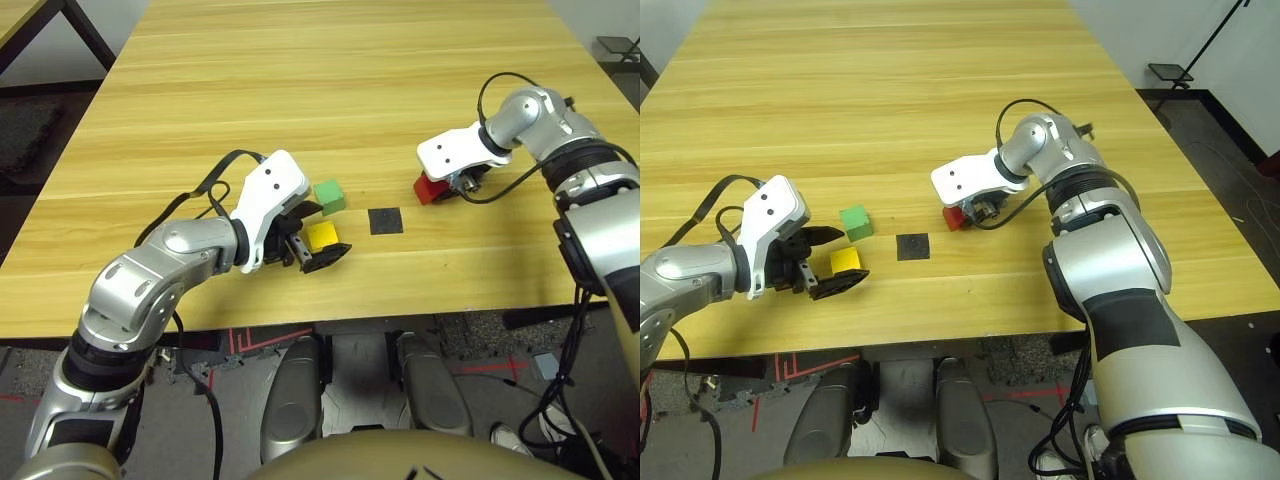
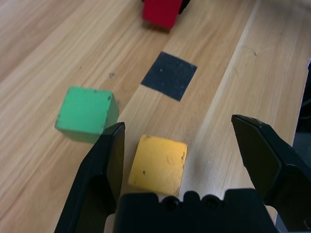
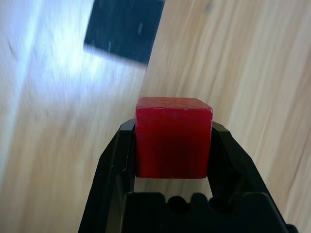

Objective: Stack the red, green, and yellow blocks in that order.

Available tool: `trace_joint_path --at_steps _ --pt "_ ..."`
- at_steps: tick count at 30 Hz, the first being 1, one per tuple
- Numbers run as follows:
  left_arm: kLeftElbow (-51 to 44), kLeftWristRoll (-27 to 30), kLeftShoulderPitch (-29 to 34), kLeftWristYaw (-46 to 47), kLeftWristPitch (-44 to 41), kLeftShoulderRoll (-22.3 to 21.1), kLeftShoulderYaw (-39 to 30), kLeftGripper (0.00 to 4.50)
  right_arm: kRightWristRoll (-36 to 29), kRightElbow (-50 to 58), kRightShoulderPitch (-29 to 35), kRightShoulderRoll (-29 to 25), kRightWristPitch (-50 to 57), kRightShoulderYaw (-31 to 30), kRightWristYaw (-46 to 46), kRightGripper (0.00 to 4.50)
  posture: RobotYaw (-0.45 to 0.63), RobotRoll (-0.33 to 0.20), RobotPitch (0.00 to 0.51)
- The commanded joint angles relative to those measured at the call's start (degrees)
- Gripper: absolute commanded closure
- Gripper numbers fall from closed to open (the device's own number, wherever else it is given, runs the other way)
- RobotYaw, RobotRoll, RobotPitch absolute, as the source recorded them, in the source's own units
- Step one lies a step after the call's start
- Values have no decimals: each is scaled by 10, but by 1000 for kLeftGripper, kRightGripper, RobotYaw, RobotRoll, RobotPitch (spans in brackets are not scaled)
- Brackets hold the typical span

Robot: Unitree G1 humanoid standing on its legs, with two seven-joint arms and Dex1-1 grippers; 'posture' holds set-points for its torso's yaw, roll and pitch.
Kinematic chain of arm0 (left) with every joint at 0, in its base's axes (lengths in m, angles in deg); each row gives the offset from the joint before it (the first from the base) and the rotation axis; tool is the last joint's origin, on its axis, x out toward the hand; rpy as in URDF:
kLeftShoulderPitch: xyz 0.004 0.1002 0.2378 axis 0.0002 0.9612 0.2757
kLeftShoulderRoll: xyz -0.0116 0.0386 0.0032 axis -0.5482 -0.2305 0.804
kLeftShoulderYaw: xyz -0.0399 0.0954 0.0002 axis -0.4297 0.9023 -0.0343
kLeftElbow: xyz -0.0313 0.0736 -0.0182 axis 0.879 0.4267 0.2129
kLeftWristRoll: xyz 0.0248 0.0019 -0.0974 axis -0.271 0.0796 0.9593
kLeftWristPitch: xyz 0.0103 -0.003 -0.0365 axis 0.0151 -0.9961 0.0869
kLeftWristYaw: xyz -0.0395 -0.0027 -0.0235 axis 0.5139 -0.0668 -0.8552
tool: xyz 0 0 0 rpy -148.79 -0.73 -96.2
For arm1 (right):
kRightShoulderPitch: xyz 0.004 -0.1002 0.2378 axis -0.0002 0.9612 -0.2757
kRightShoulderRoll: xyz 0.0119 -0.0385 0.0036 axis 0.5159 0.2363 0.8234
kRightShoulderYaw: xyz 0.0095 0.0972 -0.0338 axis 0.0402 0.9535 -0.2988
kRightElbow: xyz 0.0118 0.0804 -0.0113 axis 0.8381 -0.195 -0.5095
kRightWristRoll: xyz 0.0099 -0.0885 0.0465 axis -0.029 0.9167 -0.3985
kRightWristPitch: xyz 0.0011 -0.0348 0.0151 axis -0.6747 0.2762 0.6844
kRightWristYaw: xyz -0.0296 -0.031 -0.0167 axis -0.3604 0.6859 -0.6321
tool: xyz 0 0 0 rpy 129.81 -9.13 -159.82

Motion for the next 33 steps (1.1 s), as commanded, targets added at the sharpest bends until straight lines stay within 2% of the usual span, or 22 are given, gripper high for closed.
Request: trace_joint_path --at_steps 1,7,11,16,25,33 --pt "24 -14 -15 -6 21 2 17 0 -31 52 -2 11 69 -5 57 2433 489 -239 149" --pt "51 -27 -33 -13 39 6 27 0 -61 203 40 11 197 -52 61 2433 487 -247 139" --pt "57 -36 -38 -11 49 9 27 0 -55 335 89 4 281 -75 61 2433 494 -249 138" --pt "61 -41 -40 -11 53 8 27 0 -50 421 129 11 341 -88 54 2433 503 -247 139" --pt "59 -43 -39 -12 50 3 19 0 -50 468 158 18 398 -105 32 2433 522 -238 141" --pt "60 -44 -38 -11 52 2 16 0 -46 450 164 16 387 -110 4 2433 517 -237 144"
